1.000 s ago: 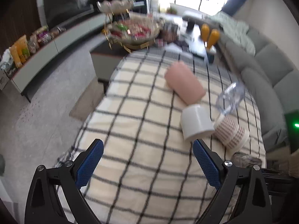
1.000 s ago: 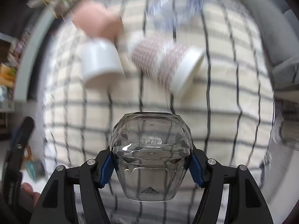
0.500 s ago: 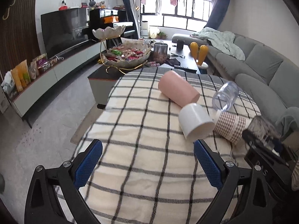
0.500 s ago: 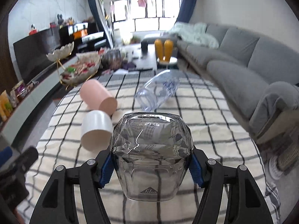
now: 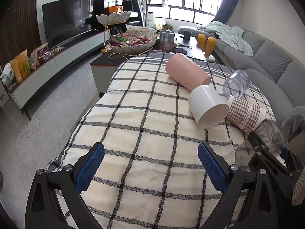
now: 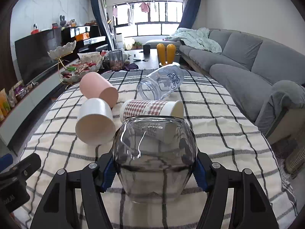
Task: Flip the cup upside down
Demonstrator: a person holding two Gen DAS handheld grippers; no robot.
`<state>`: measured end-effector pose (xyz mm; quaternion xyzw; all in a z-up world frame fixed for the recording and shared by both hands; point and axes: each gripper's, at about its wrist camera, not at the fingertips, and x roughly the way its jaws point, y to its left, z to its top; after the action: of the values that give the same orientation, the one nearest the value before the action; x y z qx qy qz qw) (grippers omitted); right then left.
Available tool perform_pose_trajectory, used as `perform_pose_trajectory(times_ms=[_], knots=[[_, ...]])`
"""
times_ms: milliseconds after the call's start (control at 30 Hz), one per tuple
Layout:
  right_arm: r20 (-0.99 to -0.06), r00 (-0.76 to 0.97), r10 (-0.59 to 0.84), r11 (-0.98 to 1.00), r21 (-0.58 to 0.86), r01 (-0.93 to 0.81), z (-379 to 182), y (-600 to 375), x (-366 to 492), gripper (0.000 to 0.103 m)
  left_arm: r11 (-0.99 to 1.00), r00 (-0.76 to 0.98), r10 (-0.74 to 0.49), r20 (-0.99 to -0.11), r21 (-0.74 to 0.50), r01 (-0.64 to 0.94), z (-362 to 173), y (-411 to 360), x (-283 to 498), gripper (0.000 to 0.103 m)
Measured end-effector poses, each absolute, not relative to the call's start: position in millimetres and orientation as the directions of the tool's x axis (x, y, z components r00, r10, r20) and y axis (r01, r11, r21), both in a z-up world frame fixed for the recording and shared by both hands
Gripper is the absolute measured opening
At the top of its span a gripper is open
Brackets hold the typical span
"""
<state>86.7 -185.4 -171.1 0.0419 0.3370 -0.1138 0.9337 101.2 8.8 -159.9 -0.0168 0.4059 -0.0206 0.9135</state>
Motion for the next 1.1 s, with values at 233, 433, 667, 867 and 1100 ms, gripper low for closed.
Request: perform_pose_trajectory(times_ms=[233,433,667,867,1100], knots=[[-0.647,0.741,-0.180,0.970,0.008,0.243,-170,-185,83,0.078,0.999,0.677,-0.051,-0.734,-0.035,0.038,-154,6,95,0.100],[-0.625,0.758,-0.187,0.968,0.016,0.252,-145,-187,69,0.089,0.999,0.705,-0.040,-0.708,-0.045,0.012,-135,11,88,0.100],[-0.556,0.792,-0.253,0.957,-0.022,0.290,-78,-196,33,0.098,1.000,0.770,-0.018,-0.638,-0.020,0.007,-91,7,67,0.103],[-0.512,0.817,-0.265,0.958,-0.044,0.283,-31,-197,3,0.100,0.999,0.802,-0.036,-0.596,-0.022,0.028,-50,-1,49,0.103],[-0.484,0.838,-0.251,0.961,-0.019,0.277,-3,-198,-16,0.102,1.000,0.821,-0.026,-0.571,-0.003,0.030,-20,-4,28,0.103]])
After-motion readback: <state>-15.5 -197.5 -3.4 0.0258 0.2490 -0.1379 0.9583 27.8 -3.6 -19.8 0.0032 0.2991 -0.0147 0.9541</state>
